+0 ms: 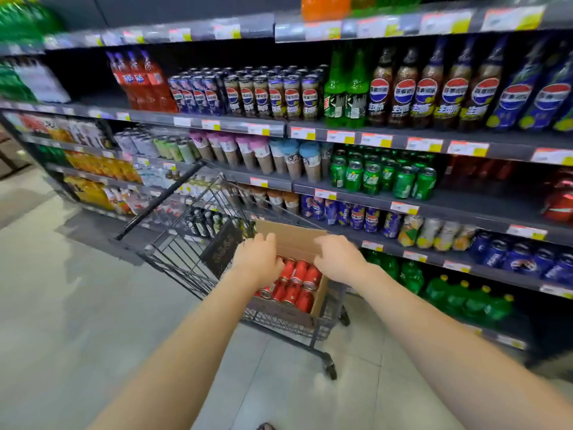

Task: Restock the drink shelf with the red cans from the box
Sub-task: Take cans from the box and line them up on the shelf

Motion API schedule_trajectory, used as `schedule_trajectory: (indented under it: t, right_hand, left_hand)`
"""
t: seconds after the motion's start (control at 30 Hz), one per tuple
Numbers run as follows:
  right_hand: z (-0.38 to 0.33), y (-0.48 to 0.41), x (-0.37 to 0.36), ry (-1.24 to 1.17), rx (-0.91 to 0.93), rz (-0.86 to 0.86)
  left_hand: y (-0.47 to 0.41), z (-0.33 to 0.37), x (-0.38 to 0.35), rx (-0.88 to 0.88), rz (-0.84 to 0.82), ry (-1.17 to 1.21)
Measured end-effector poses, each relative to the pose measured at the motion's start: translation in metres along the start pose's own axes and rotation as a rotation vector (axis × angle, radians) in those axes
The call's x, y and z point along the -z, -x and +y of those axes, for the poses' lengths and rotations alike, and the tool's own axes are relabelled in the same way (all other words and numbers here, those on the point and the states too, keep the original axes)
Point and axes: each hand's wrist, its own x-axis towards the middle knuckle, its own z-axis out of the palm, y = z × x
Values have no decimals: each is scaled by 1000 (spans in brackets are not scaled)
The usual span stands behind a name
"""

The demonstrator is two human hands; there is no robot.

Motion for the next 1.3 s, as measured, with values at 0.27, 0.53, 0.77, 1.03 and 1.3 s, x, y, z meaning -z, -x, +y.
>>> schedule_trajectory:
  t: [0.27, 0.53, 0.77, 1.03, 1.3]
  right_hand:
    - [-68, -104, -60, -88, -138, -84]
    - [-77, -194, -137, -180, -287, -141]
    - [-42, -284, -197, -239, -422, -266]
    - [4, -381, -282, -328, -606, -418]
    - [26, -407, -369, -444, -823, -466]
  left_hand:
    - [-55, -120, -43, 12, -58, 87]
    - [-146, -197, -107, 57, -244, 212]
    - [-236, -224, -189, 108, -467, 293]
    - [-327, -221, -278, 171, -617, 309]
    - [-356, -222, -360, 215, -758, 202]
